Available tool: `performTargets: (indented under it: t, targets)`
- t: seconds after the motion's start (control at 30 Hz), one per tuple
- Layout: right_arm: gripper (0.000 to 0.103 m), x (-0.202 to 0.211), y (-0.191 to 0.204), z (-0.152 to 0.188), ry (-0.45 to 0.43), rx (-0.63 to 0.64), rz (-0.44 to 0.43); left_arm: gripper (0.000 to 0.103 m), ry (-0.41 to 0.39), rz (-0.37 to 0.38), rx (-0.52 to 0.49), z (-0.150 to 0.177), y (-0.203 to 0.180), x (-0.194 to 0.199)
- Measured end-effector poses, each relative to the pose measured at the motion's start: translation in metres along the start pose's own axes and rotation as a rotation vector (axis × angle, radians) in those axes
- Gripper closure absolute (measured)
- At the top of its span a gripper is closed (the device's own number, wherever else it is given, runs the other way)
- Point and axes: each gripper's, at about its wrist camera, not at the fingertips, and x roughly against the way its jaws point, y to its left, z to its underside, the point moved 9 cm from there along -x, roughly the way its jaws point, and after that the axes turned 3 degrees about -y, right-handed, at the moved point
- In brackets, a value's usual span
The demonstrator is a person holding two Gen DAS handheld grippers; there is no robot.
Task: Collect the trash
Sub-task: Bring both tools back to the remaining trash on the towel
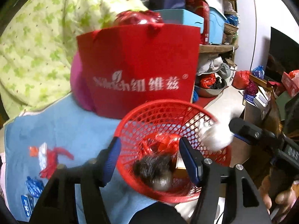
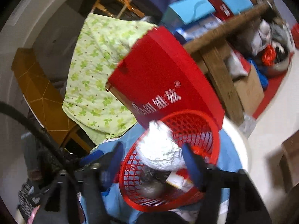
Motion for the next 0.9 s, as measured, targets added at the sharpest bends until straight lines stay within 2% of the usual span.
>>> performTargets:
  t: [0.2,0.33,0.43,0.57,0.7,0.9]
  targets:
    - [0.032,0.008,0.031,0.005,-0.042,0.081,-0.020,0.034,0.006,-0.093,0.030,0.034,0.054,0.031]
    - [0.032,0.011,0.074,0.007,-0.046,0.141,-0.075,0.034,0.037,-0.166,0.099,0.077,0.106,0.056]
    - [0.032,0.004,0.113,0.016,-0.021,0.206,-0.135,0.034,0.056,-0.257,0.169,0.117,0.158,0.077]
    - [0.032,-0.021,0.162,0.043,0.055,0.279,-0.209,0.034,0.065,-0.379,0.298,0.167,0.229,0.109]
    - [0.032,-0.064,0.203,0.089,0.176,0.336,-0.253,0.033,0.079,-0.486,0.402,0.208,0.293,0.133]
    - [0.032,-0.136,0.248,0.177,0.382,0.428,-0.304,0.032,0.092,-0.529,0.540,0.251,0.351,0.147]
